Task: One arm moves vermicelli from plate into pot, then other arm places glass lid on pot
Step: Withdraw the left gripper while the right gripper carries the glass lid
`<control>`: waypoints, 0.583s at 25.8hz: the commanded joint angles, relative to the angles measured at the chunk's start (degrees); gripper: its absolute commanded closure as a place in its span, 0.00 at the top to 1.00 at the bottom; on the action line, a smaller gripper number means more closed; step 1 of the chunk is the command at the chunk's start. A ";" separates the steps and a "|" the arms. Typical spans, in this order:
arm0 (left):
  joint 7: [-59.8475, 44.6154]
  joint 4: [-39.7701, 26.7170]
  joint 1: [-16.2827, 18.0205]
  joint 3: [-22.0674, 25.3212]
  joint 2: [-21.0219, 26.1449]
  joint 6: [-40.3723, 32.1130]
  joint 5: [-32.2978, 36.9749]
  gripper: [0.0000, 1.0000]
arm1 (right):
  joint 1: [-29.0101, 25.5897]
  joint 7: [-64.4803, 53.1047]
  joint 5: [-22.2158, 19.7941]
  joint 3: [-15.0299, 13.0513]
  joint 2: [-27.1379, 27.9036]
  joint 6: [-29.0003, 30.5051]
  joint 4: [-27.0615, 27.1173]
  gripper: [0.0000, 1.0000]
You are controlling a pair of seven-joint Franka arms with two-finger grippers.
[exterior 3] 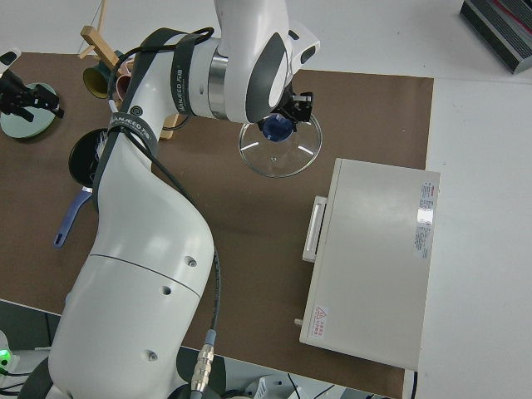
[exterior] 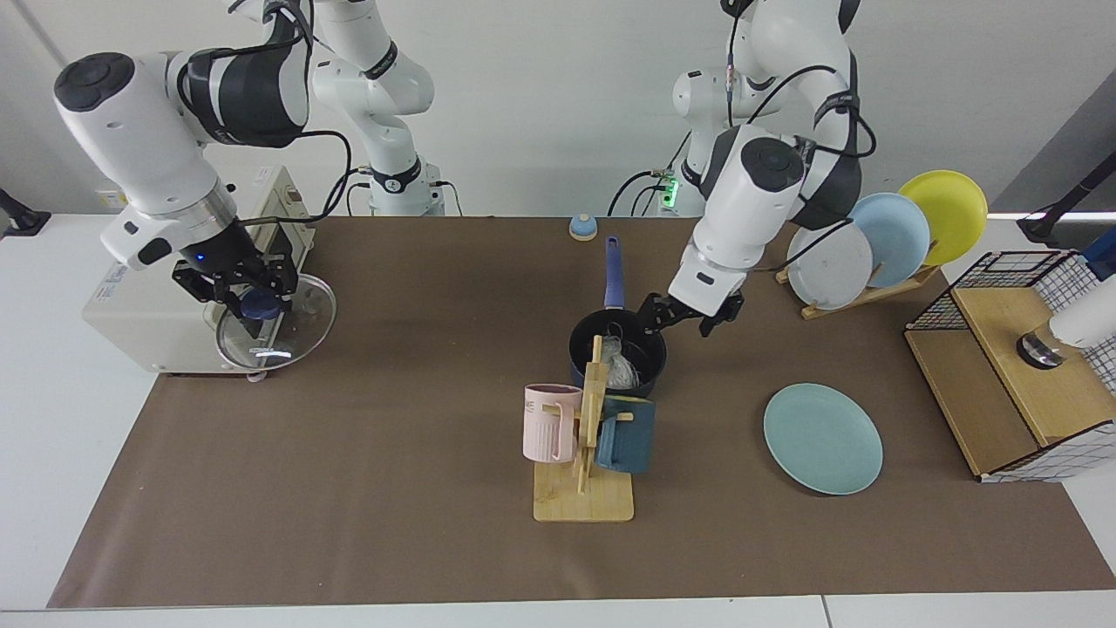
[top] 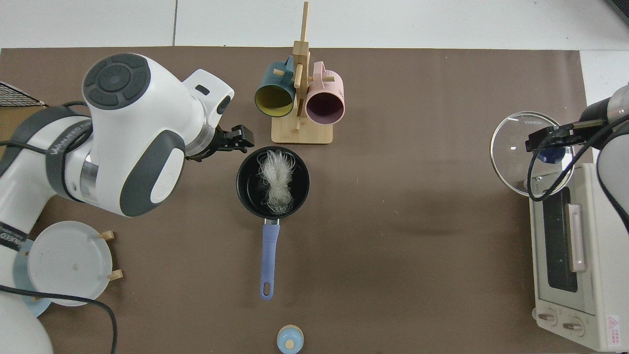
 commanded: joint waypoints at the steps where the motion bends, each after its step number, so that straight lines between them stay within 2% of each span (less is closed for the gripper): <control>1: 2.94 1.56 -0.09 3.10 -3.18 -6.26 3.75 1.00 | 6.00 8.10 -1.46 0.07 -2.62 -0.17 -2.93 0.00; 5: 11.19 1.56 -0.09 7.85 -6.70 -9.68 3.41 1.00 | 13.12 17.34 -5.06 0.07 -2.62 -0.52 -2.41 0.00; 9: 17.09 1.47 -0.09 12.51 -10.22 -11.71 2.88 1.00 | 18.92 25.16 -5.42 0.07 -0.96 -0.61 -0.22 0.00; 12: 21.65 1.56 0.79 14.10 -11.63 -13.73 2.88 1.00 | 24.02 31.05 -5.16 0.07 3.08 -1.66 5.04 0.00; 15: 25.44 1.73 2.63 14.63 -12.50 -15.14 2.53 1.00 | 27.80 35.36 -5.07 -0.19 9.83 -6.13 13.64 0.00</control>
